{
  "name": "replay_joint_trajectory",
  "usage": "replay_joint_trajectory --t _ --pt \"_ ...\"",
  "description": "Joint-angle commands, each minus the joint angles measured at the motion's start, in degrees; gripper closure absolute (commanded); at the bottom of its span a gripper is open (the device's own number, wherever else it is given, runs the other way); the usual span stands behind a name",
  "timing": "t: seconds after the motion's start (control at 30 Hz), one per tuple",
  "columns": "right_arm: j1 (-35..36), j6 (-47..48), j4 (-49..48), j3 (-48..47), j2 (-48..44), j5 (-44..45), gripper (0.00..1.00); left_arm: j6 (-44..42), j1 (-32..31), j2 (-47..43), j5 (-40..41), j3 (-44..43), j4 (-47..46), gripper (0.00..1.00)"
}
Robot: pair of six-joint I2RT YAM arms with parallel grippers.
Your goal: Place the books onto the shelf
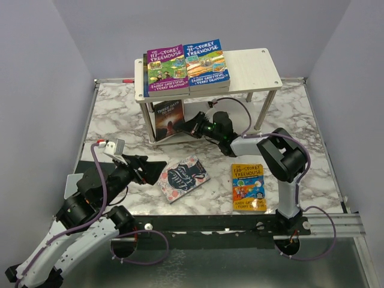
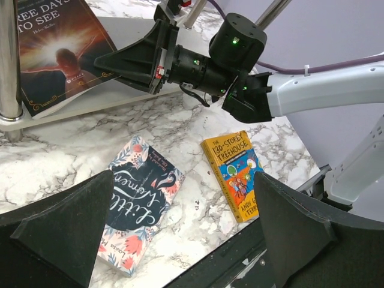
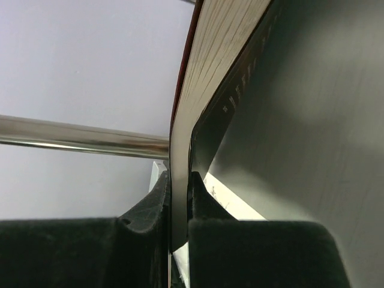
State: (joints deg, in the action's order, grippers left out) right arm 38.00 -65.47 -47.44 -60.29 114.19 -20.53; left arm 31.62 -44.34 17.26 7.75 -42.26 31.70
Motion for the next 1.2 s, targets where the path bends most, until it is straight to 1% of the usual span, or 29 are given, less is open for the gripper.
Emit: replay_joint_trajectory --t 0.0,0.2,0.5,0.53,0.67,0.77,0.87,1.03,1.17 --pt "0.06 1.07 1.82 -1.73 1.9 -5.05 0.99 -1.03 0.04 -0.6 -2.06 0.84 -1.47 0.01" --pt "-0.05 1.66 4.36 -2.62 2.91 -4.81 0.99 -0.98 0.04 -0.46 -2.04 0.93 -1.56 0.01" --pt "0.14 0.37 2.7 -0.87 4.58 -5.92 0.99 -0.86 0.04 -0.62 -1.64 1.04 -1.56 0.01" --pt "0.15 0.36 2.48 -0.74 4.7 -6.02 0.98 -0.84 0.04 -0.7 -1.6 1.04 -1.56 0.01" --pt "0.14 0.33 2.33 -0.02 4.39 -5.8 0.83 -0.77 0.0 -0.73 -1.38 1.04 -1.57 0.01" --pt "0.15 0.54 3.26 0.44 3.77 -5.23 0.68 -0.77 0.04 -0.88 -1.27 1.13 -1.56 0.01" --pt "0.15 1.03 4.55 0.85 2.89 -4.6 0.59 -0.69 0.04 -0.89 -1.24 1.1 -1.56 0.01" --pt "0.15 2.34 7.07 1.54 1.0 -3.49 0.49 -0.6 0.02 -1.25 -0.99 1.12 -1.56 0.01" --pt "0.14 3.19 9.9 1.4 -0.43 -3.15 0.45 -0.58 0.04 -1.28 -0.98 1.12 -1.6 0.01"
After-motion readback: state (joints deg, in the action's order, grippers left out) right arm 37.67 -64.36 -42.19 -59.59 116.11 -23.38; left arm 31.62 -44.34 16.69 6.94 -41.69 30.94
